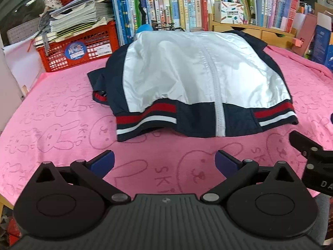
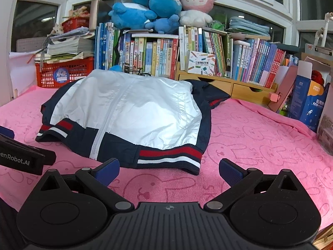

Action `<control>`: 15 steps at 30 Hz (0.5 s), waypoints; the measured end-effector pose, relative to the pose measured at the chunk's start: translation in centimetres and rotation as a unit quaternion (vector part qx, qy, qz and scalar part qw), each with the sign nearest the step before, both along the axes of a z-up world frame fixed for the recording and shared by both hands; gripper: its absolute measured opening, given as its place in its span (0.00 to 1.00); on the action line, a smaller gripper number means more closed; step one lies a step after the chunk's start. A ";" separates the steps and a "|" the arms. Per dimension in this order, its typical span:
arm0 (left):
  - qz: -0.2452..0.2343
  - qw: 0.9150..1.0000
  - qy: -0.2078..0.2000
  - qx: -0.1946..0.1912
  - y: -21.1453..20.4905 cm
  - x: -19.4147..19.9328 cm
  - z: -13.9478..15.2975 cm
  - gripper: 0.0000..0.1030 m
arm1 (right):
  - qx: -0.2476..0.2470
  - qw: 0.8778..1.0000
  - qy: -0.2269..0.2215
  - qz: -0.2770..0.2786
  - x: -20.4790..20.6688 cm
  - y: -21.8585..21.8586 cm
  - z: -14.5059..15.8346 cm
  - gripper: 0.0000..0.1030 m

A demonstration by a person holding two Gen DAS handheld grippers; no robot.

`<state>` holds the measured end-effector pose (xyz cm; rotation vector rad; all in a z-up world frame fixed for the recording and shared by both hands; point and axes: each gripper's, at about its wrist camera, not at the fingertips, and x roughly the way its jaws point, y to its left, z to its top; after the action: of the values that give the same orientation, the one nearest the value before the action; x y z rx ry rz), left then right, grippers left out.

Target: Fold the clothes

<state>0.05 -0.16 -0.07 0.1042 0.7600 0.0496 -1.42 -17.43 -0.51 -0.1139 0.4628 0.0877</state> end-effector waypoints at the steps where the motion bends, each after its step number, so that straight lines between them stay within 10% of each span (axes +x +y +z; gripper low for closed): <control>1: 0.000 1.000 0.003 0.000 -0.2 0.1 -0.1 1.00 | 0.000 1.000 0.000 0.000 0.0 0.0 0.0 1.00; 15: -0.002 1.000 0.014 -0.027 0.0 0.1 -0.6 1.00 | 0.002 1.000 0.004 0.001 0.1 0.1 -0.1 1.00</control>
<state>0.12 -0.16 -0.71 0.0558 0.7892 0.0243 -1.36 -17.38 -0.65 -0.1106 0.4711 0.0905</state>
